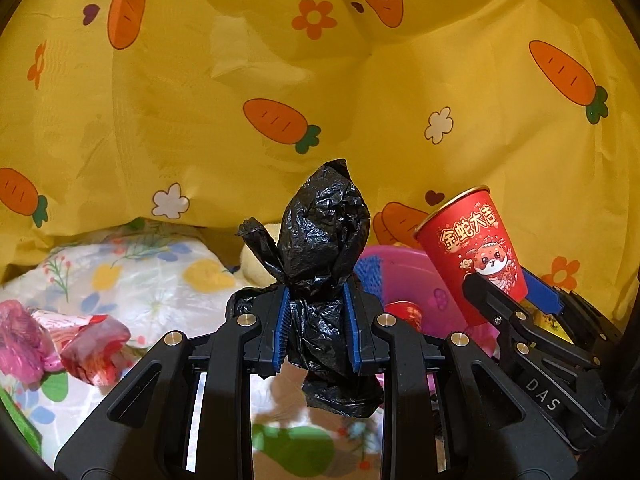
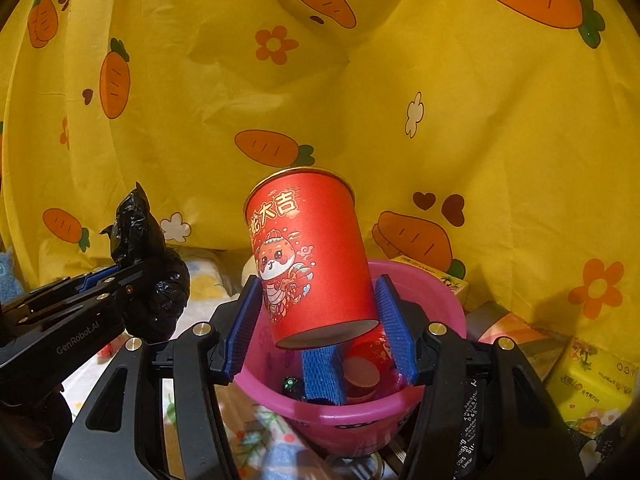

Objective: Collect trash
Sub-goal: 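Carry the black bag and red cup over the pink bucket with both tools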

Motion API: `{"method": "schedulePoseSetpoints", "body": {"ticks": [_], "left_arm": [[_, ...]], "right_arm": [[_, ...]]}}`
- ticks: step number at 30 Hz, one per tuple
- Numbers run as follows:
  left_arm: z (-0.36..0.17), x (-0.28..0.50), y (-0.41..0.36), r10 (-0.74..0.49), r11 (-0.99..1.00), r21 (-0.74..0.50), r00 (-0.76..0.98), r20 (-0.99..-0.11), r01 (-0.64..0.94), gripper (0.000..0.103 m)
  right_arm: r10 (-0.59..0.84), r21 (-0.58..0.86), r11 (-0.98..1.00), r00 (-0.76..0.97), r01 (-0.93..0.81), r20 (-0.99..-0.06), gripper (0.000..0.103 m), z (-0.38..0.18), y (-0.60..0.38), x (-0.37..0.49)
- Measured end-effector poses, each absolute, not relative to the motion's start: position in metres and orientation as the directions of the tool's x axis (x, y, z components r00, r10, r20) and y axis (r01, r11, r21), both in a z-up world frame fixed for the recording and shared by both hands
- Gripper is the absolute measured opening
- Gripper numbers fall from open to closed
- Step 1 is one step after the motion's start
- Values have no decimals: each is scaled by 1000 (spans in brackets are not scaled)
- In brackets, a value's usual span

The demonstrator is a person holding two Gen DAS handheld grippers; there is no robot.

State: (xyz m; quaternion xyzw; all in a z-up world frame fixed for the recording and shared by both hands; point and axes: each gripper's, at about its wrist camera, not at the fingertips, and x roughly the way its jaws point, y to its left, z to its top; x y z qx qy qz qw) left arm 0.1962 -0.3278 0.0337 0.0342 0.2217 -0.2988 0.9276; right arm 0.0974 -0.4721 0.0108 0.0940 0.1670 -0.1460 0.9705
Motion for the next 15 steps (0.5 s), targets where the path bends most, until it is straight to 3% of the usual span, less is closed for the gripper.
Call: {"method": "schedulePoseSetpoints", "body": {"ticks": [15], "left_arm": [[14,215,-358,-571,788,-65,686,-450,613,23]], "right_arm": [[-287,148,919,876,366,-387,57,-3,-495,116]]}}
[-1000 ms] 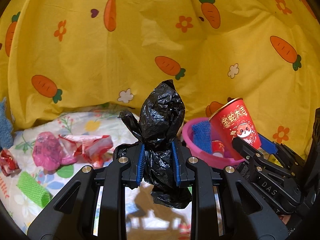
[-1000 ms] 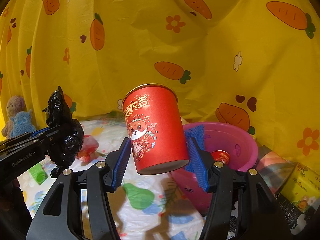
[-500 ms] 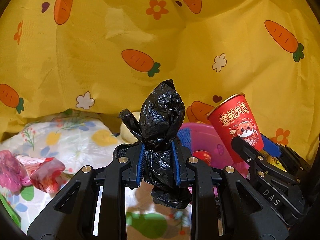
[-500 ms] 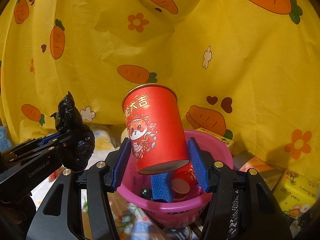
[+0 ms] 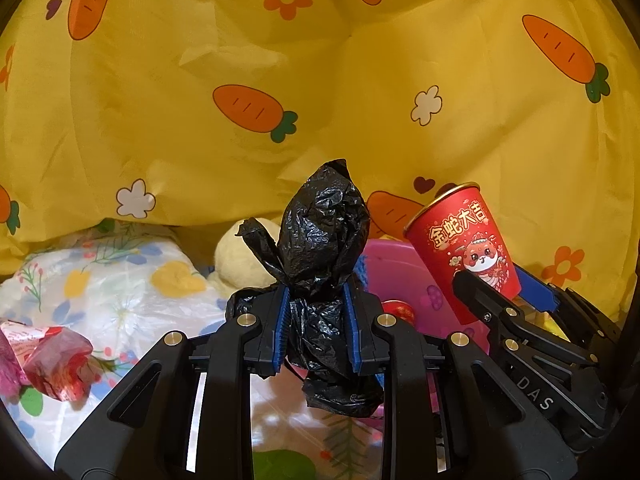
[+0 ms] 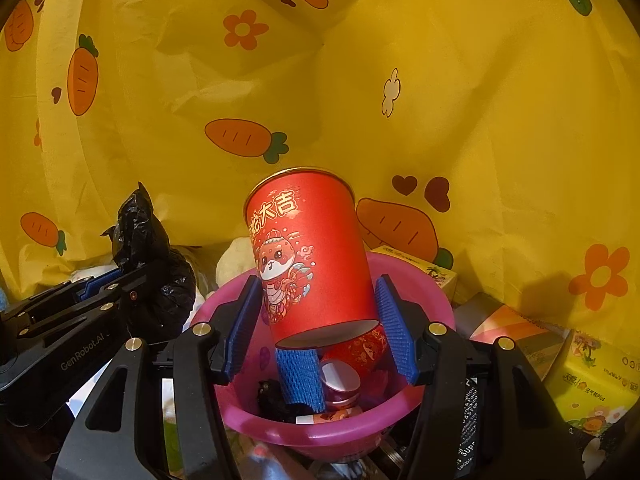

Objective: Collect trash
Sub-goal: 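Carry the black bag and red cup over the pink bucket with both tools, then open both tools to drop the bag and cup into the bucket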

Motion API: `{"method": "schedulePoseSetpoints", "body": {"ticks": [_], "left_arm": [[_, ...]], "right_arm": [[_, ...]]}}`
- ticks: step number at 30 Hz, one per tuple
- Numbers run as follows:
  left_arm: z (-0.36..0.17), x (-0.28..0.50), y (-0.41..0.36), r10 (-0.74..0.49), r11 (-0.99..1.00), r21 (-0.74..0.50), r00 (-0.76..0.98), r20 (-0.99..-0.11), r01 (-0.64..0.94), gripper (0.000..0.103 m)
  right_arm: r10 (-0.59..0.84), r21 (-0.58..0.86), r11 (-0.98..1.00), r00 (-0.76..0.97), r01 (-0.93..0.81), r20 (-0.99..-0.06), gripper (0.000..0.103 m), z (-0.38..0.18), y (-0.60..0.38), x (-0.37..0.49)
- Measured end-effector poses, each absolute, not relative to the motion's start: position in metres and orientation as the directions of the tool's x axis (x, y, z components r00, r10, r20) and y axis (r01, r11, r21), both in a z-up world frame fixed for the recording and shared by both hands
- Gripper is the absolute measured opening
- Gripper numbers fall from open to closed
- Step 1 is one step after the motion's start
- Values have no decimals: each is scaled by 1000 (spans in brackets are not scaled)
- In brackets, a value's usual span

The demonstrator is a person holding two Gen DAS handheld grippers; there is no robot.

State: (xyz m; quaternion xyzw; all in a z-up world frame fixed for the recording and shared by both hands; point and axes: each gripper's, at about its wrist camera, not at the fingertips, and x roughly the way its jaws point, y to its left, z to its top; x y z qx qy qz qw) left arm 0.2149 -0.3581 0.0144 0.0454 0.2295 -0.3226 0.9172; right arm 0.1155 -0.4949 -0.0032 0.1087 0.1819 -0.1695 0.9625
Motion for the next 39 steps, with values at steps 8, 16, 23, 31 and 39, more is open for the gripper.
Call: {"method": "schedulePoseSetpoints", "body": {"ticks": [8,16,23,31,39], "left_arm": [[8,224,-364,-592,774,-91,666,-453,627,23],[-2,230,-377,-621,749,-118,628,-469,652,23],[-13,235,-386,-628,738,-128,606,-488,663,23],[-23,240,-390,-655,712,-162,562,-505,684,28],[-22,241,-376,-628,749,-169,606,-488,640,80]], "right_arm": [[-294,148,914,868,377,-399,57,-9,-500,122],[-301,153,906,856,394,-420,58,-15,-508,126],[-307,152,903,851,402,-426,58,-20,-512,128],[-323,170,890,848,423,-420,65,-22,-516,127],[-359,183,871,846,455,-395,74,-19,-521,116]]}}
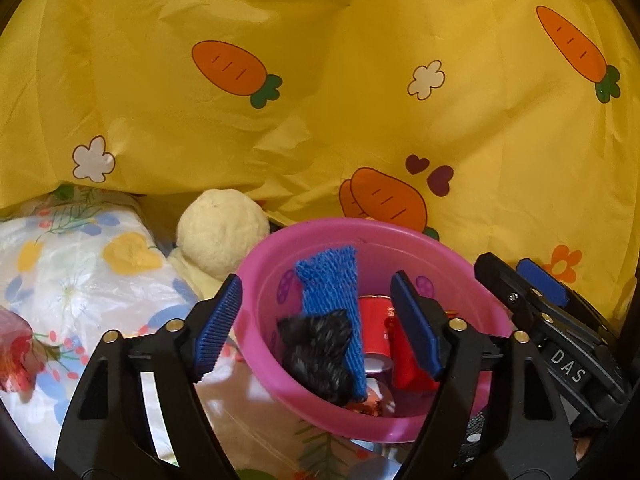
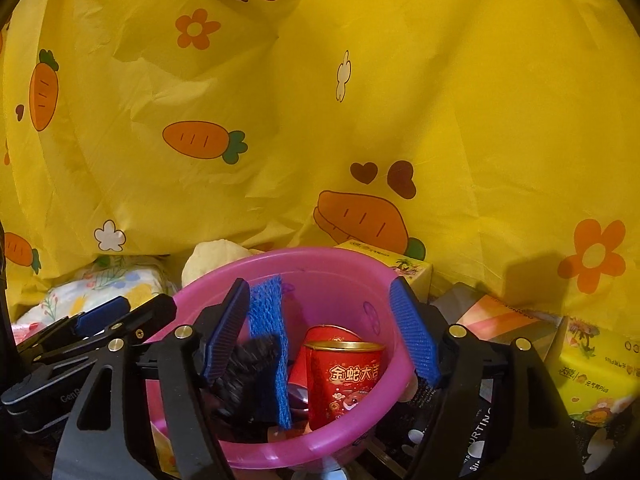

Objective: Collect trash
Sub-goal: 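Open both tools to drop the bag and cup into the bucket, then move both open tools back over the table toward the green foam net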

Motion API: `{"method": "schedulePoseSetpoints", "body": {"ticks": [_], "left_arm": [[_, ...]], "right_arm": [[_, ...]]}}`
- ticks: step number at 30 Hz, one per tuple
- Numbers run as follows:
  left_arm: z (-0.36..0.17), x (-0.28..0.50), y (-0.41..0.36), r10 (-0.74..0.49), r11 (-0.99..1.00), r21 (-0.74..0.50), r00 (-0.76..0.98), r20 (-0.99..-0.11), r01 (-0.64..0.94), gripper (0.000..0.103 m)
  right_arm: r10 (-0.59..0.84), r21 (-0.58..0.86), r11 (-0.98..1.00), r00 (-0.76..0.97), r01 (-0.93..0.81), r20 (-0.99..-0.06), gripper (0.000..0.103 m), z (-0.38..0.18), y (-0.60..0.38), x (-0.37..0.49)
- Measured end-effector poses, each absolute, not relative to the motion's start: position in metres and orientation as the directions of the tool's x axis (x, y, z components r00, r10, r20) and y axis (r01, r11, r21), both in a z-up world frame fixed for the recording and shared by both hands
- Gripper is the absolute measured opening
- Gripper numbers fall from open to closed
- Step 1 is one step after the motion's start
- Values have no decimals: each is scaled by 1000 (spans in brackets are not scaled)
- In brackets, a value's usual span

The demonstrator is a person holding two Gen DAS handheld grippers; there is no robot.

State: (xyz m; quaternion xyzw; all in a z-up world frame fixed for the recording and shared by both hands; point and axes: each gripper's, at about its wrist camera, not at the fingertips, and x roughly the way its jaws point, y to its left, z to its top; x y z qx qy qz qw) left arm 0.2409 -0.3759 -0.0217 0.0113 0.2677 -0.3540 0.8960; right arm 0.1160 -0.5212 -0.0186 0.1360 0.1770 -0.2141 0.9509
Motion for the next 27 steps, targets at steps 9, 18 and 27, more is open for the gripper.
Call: {"method": "schedulePoseSetpoints", "body": {"ticks": [9,18,27], "left_arm": [[-14,232,-342,-535,830,-140,697,-478,540,91],[-2,205,-288,-423,899,-106,777,-467,426,93],[5,178,-224,-297,952,-73,837,-460,298,93]], "right_arm": [[-360,162,884,859,439,-365,86,-12,-509,104],[-348,118,907,877,404,-331,89,-10,-476,86],[-295,115,930,896,349,-333,89,-7,-439,71]]}}
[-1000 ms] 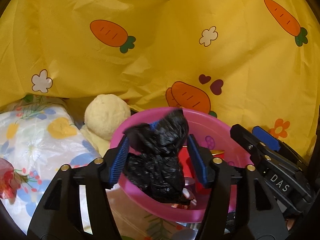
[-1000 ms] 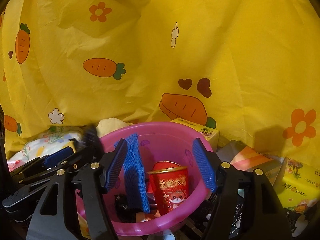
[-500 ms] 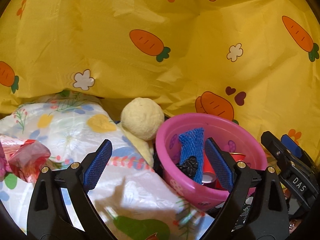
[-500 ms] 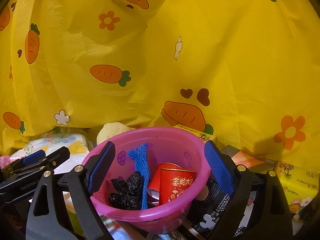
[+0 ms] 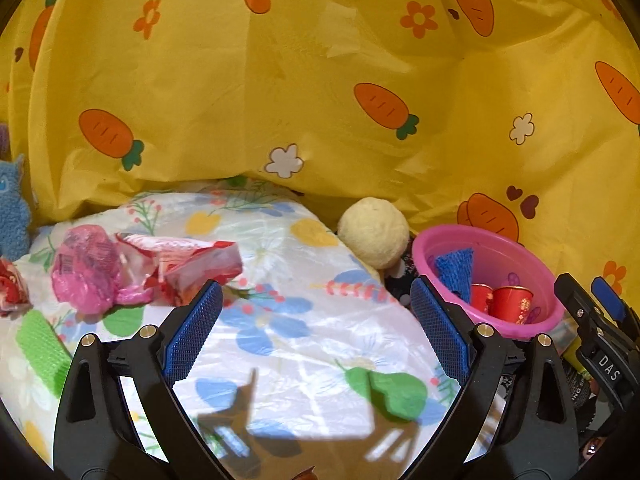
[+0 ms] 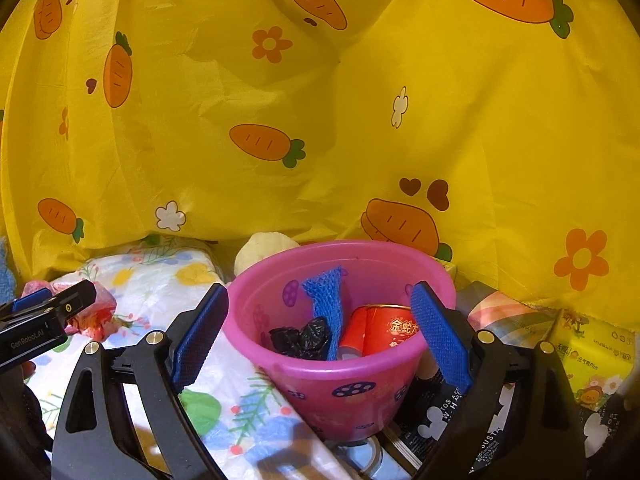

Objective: Collect trash
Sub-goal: 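Move both open tools back over the table toward the green foam net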

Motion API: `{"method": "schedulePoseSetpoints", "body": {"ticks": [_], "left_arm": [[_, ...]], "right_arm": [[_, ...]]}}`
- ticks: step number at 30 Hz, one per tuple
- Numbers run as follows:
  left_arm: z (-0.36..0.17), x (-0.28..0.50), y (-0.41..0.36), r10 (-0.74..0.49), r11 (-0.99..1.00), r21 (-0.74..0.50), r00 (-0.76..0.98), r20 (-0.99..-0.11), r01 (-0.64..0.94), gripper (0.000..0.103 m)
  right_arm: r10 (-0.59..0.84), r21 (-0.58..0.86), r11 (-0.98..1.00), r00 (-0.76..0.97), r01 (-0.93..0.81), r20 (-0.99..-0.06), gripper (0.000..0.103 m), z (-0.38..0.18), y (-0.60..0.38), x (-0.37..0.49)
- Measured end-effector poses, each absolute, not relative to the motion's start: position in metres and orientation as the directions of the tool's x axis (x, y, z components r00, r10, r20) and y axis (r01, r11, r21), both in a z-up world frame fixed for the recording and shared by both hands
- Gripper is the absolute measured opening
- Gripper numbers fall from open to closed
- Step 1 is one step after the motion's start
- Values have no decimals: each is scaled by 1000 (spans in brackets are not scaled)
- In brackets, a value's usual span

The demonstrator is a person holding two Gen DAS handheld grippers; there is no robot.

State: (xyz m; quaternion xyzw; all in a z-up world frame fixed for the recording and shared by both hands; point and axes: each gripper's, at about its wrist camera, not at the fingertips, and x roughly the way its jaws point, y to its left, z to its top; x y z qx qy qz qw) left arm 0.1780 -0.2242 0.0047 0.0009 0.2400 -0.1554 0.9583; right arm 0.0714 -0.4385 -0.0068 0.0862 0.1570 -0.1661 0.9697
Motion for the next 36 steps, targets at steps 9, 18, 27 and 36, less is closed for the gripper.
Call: {"method": "schedulePoseSetpoints", "body": {"ticks": [9,18,27,36], "left_arm": [[4,152,-147,-131,991,-35,881,-455,129,93],[-5,140,-66,38,999,-11,881,-472,-49,93],[-17,142,-7,125,988,-18,851,-510,-155,93],[-28,174,-3,150,983,-2,810,-567,-183,93]], "right_arm": [[-205,120,960,924,254,-323,89,0,-391,61],[-73,113,987,942,116,-328,89,0,-327,71],[47,98,995,931,-12,-361,89,-11,-263,94],[75,106,994,923,-37,-377,89,-14,-238,122]]}}
